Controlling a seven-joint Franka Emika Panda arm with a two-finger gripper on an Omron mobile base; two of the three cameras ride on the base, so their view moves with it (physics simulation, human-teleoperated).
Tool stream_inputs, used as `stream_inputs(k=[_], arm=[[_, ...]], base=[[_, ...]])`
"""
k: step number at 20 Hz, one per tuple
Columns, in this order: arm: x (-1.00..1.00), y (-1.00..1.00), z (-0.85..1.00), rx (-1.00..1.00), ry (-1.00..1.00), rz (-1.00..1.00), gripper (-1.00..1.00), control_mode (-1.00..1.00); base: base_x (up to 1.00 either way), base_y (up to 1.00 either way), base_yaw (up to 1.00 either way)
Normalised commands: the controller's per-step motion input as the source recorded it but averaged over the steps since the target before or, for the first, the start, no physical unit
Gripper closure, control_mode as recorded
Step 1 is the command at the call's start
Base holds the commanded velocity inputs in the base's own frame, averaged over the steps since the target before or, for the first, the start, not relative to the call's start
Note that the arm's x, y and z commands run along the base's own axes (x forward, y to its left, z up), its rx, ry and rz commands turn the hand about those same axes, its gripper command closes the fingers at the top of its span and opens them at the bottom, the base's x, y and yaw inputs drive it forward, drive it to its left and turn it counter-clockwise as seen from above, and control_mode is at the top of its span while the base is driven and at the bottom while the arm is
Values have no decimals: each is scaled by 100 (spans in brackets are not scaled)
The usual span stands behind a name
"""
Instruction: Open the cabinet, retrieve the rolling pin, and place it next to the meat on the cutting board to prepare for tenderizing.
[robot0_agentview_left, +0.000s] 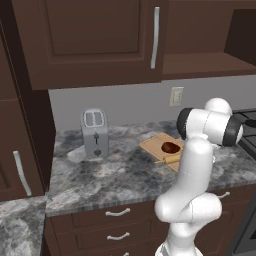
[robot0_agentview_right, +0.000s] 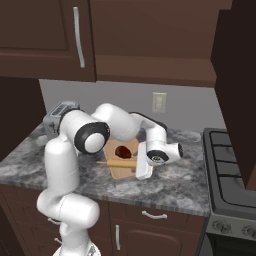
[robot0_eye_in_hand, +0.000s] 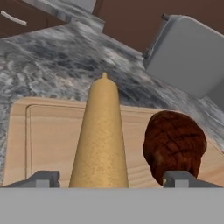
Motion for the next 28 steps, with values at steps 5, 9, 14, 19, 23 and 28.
stream_inputs(k=[5,9,14,19,23,28], arm=[[-33,1,11,0,-11,8,-100,-100],[-30,2,25,0,-7,6,-100,-100],[-18,1,37,0,-9,4,-100,-100],[-25,10,41,0,-11,4,-100,-100],[-33,18,36,0,-10,3,-100,-100],[-44,31,30,0,-8,1,-100,-100]], base=[[0,0,0],[0,0,0],[0,0,0],[0,0,0],[0,0,0],[0,0,0]])
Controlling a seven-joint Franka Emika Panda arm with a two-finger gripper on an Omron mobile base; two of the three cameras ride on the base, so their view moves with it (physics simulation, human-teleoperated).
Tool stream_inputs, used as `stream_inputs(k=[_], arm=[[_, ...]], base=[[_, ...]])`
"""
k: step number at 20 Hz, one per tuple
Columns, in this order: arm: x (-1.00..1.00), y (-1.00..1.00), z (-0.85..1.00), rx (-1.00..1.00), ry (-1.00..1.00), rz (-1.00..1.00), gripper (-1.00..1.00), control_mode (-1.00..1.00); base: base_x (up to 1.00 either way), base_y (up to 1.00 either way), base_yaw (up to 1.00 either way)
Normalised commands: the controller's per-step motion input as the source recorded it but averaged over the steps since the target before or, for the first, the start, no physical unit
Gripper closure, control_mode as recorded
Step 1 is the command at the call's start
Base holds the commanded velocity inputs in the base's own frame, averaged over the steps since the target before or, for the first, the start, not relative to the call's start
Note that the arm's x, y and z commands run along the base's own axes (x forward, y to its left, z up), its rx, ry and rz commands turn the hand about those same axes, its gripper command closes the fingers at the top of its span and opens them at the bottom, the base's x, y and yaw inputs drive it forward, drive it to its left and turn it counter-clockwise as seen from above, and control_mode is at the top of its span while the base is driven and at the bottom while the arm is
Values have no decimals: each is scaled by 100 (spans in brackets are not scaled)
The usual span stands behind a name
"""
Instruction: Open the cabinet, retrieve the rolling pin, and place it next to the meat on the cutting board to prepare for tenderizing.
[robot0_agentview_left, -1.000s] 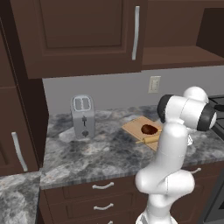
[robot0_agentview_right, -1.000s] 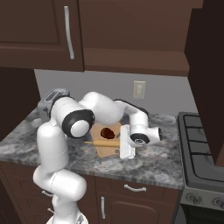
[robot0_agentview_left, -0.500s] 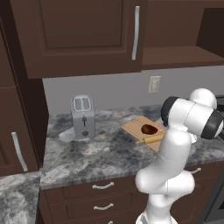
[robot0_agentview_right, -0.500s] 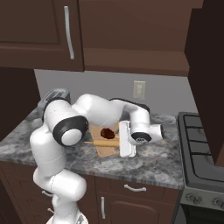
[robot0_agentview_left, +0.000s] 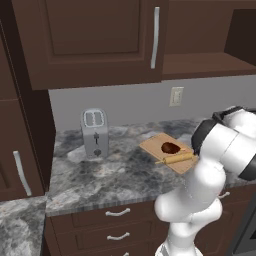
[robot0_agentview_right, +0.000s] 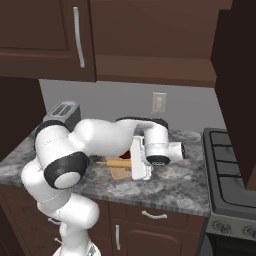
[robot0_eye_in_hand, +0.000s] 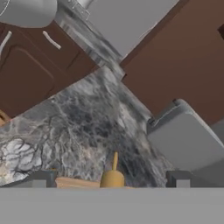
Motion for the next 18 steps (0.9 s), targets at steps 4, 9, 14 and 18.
stream_inputs(k=[4,9,14,18], arm=[[-59,40,28,0,-9,0,-100,-100],[-69,40,36,0,-10,0,-100,-100],[-71,40,41,0,-11,0,-100,-100],[-71,38,43,0,-12,0,-100,-100]], base=[[0,0,0],[0,0,0],[0,0,0],[0,0,0]])
